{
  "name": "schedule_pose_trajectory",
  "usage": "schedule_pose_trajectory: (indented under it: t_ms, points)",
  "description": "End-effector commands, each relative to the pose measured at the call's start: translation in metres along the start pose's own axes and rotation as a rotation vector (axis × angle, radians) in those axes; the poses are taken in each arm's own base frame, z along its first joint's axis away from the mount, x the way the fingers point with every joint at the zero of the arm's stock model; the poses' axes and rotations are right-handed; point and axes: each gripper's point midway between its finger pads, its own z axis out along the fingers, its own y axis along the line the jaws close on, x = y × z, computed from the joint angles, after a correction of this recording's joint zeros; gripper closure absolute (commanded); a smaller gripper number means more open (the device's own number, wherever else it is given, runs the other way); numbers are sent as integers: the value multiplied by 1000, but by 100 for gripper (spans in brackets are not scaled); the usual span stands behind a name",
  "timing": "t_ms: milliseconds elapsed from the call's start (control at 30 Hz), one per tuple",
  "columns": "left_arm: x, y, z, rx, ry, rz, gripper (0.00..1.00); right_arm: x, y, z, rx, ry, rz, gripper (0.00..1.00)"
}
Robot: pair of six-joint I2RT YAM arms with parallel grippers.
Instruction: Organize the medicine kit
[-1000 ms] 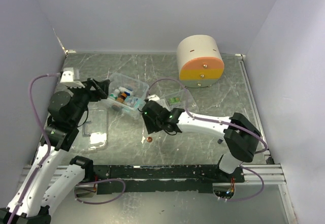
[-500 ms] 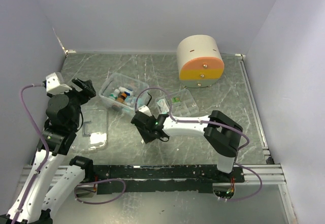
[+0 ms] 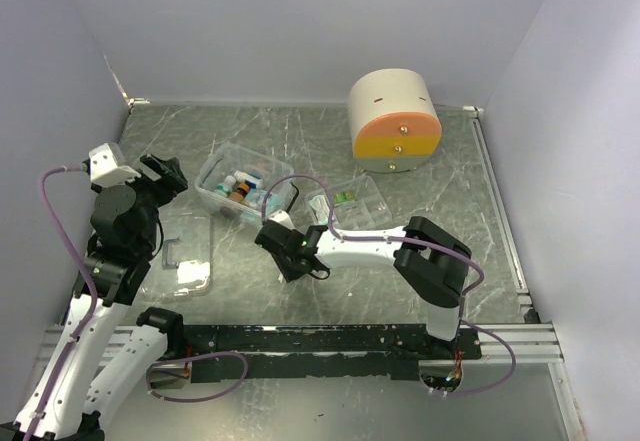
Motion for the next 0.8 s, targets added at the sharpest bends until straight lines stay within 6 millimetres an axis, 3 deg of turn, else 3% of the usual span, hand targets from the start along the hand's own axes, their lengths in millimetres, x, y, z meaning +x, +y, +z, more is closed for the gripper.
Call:
schedule_pose_trajectory:
  t_ms: [0, 133, 300, 433, 633, 767]
  points:
    - [-2, 5, 1, -26, -13, -9, 12, 6, 0, 6, 16, 24, -7, 71]
    - [-2, 6, 1, -27, -13, -7, 12, 7, -2, 5, 25, 26, 2, 73]
    - [-2, 5, 2, -23, -14, -7, 11, 8, -5, 6, 48, 32, 7, 64]
    - [-2, 7, 2, -28, -16, -7, 11, 15, -3, 7, 42, 63, 14, 62]
    - [-3, 7, 2, -28, -18, -11, 11, 21, -4, 8, 64, 82, 16, 68]
    - [-3, 7, 2, -27, -18, -10, 10, 9, -4, 2, 71, 38, 35, 71]
